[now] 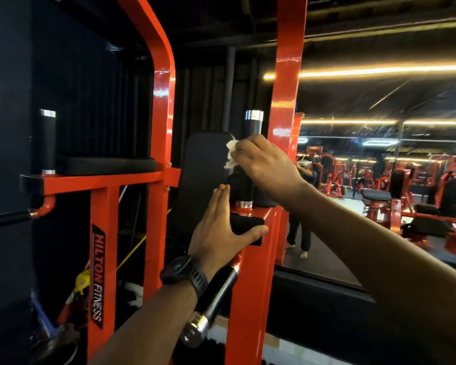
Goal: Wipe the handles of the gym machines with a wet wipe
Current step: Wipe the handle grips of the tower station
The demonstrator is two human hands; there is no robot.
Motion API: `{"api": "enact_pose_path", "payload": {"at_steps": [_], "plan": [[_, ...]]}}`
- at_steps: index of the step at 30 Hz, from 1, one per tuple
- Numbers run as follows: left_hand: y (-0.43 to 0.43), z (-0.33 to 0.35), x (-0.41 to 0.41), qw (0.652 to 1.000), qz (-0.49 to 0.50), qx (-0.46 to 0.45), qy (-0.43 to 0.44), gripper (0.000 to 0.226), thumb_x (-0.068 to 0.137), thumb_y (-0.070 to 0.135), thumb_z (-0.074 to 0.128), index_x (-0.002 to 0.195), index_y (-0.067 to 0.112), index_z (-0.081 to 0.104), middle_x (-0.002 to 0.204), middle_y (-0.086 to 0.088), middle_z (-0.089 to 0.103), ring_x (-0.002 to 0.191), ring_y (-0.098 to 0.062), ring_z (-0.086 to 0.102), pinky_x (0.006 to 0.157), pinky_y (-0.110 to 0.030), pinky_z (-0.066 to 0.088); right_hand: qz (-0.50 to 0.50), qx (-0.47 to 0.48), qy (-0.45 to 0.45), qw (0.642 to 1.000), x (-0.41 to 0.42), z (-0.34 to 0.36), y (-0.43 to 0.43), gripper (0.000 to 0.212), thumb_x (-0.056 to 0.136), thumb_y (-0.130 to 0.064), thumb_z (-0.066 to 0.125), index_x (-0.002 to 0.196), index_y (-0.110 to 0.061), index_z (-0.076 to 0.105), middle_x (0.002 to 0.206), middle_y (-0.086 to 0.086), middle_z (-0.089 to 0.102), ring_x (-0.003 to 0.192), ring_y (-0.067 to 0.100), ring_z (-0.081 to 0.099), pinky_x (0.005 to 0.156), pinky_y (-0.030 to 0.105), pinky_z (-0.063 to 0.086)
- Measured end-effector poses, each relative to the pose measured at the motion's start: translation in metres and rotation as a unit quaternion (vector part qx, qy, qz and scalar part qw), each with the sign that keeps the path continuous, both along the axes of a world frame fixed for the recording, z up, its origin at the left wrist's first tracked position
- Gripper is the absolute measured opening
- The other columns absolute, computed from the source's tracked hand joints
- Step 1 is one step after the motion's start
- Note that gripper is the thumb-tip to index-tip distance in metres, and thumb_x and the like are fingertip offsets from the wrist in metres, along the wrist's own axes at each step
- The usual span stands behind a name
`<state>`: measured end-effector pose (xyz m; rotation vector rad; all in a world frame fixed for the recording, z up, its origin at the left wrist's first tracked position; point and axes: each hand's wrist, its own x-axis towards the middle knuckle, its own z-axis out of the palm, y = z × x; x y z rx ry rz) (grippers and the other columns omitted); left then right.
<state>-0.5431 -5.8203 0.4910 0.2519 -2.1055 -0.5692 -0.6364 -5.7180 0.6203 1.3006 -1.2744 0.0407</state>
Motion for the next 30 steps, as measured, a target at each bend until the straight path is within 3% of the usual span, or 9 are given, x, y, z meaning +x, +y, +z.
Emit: {"api": "enact_pose_path", "payload": {"at_steps": [3,6,9,12,15,19,21,25,30], "plan": [[0.001,0.000,0.003,1.000,-0.004,0.009,-0.016,0.124,0.068,0.084,0.058,0.160,0.029,-0.004,0.167,0.013,-0.006,0.151,-0.001,-0.005,0.119,-0.033,0.022,-0.020,-0.067,-0.093,0.993,0.008,0.020,-0.004,0.047,0.092,-0.024,0.031,0.104,-0.007,0.072,0.106,0.010,0.065,0.096,0.032,0.059,0.082,0.039,0.049],[0.001,0.002,0.004,1.000,0.000,0.008,-0.022,0.127,0.062,0.089,0.049,0.160,0.028,-0.004,0.168,0.011,-0.006,0.151,-0.003,-0.004,0.119,-0.035,0.023,-0.108,-0.038,-0.041,0.993,0.023,0.015,-0.013,0.057,0.085,-0.020,0.019,0.106,-0.007,0.070,0.111,0.011,0.061,0.106,0.033,0.055,0.087,0.042,0.047],[0.002,0.003,0.005,1.000,0.004,0.008,-0.023,0.127,0.062,0.090,0.047,0.159,0.027,-0.006,0.168,0.011,-0.007,0.152,-0.003,-0.005,0.118,-0.035,0.024,-0.118,-0.027,-0.052,0.991,0.031,0.019,-0.008,0.062,0.084,-0.021,0.014,0.107,-0.006,0.069,0.111,0.011,0.061,0.106,0.032,0.055,0.086,0.041,0.047],[0.002,0.004,0.005,0.999,0.009,0.004,-0.032,0.129,0.061,0.091,0.044,0.159,0.026,-0.007,0.168,0.010,-0.008,0.152,-0.004,-0.006,0.119,-0.038,0.028,-0.126,-0.099,-0.101,0.982,0.033,0.020,-0.014,0.031,0.092,-0.011,0.046,0.114,-0.006,0.068,0.118,0.010,0.059,0.111,0.032,0.052,0.090,0.039,0.046],[0.003,0.005,0.006,0.999,0.016,0.002,-0.037,0.130,0.060,0.092,0.043,0.159,0.026,-0.007,0.168,0.009,-0.008,0.152,-0.004,-0.007,0.117,-0.038,0.030,-0.160,-0.033,-0.083,0.983,0.042,0.003,-0.017,0.021,0.081,-0.008,0.070,0.102,-0.006,0.070,0.109,0.011,0.061,0.105,0.031,0.054,0.083,0.038,0.049],[0.003,0.005,0.007,0.999,0.017,0.002,-0.034,0.128,0.060,0.091,0.044,0.159,0.028,-0.006,0.168,0.008,-0.005,0.153,-0.008,-0.003,0.115,-0.042,0.036,-0.209,0.067,-0.084,0.972,0.053,-0.015,-0.009,0.032,0.094,-0.020,0.061,0.125,-0.012,0.062,0.135,0.009,0.046,0.126,0.029,0.039,0.096,0.035,0.043],[0.004,0.006,0.007,1.000,0.013,-0.001,-0.026,0.127,0.060,0.091,0.047,0.159,0.029,-0.003,0.168,0.007,-0.001,0.153,-0.009,-0.001,0.112,-0.044,0.041,-0.230,0.103,-0.064,0.966,0.056,-0.017,-0.007,0.036,0.095,-0.020,0.060,0.131,-0.013,0.058,0.137,0.008,0.044,0.126,0.028,0.037,0.098,0.035,0.041],[0.005,0.006,0.008,0.999,0.025,0.002,-0.038,0.124,0.070,0.083,0.058,0.159,0.025,-0.007,0.168,0.005,-0.006,0.154,-0.011,0.005,0.112,-0.042,0.039,-0.218,0.051,-0.099,0.970,0.053,-0.006,-0.005,0.036,0.096,-0.017,0.057,0.131,-0.014,0.058,0.133,0.006,0.048,0.123,0.027,0.039,0.098,0.033,0.042],[0.003,0.003,0.005,1.000,0.022,-0.003,0.008,0.112,0.070,0.076,0.067,0.156,0.028,0.013,0.165,0.004,0.014,0.147,-0.017,0.032,0.101,-0.040,0.050,-0.162,0.107,-0.088,0.977,0.045,-0.036,-0.001,0.024,0.097,-0.024,0.055,0.118,-0.022,0.066,0.120,-0.002,0.054,0.111,0.019,0.047,0.072,0.027,0.034]]}}
